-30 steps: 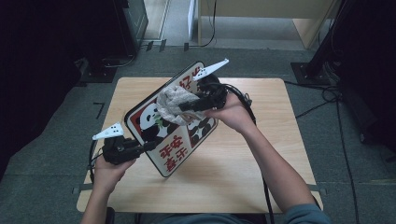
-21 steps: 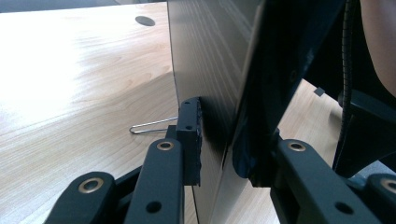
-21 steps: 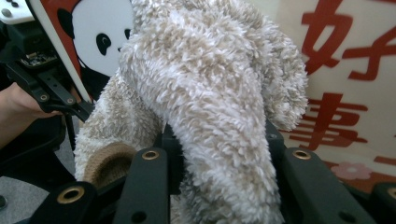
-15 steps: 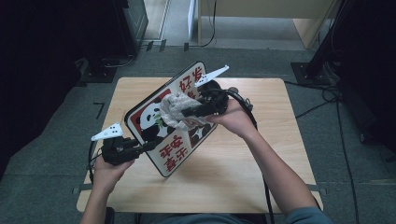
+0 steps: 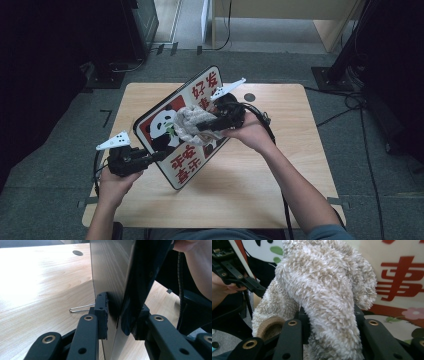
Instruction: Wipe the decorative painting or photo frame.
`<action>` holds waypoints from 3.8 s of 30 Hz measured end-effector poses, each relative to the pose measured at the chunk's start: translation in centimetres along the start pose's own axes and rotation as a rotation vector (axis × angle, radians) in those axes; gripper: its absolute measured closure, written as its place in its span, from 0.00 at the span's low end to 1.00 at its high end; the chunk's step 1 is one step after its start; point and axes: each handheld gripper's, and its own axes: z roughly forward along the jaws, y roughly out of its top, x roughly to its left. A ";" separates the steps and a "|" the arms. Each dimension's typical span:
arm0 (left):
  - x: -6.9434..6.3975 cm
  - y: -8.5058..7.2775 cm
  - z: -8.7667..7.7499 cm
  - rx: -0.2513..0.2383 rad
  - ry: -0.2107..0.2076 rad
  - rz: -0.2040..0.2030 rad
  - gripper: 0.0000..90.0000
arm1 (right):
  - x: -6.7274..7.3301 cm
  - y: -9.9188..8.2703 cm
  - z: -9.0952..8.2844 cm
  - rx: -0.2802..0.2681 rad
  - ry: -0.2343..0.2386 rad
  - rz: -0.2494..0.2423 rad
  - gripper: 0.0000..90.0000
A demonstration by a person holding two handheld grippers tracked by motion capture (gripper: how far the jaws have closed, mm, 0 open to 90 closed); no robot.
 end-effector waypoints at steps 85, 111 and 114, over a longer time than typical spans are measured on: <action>-0.3 0.1 -0.1 0.012 0.015 -0.002 0.81 | -3.2 -12.5 5.5 0.135 0.050 0.135 0.73; -0.3 0.0 -0.4 0.008 0.018 -0.010 0.81 | 0.2 -2.8 -0.1 0.011 0.048 0.050 0.73; -0.3 0.0 -0.4 0.008 0.020 -0.009 0.81 | 0.9 -1.1 -0.3 0.005 0.042 0.027 0.73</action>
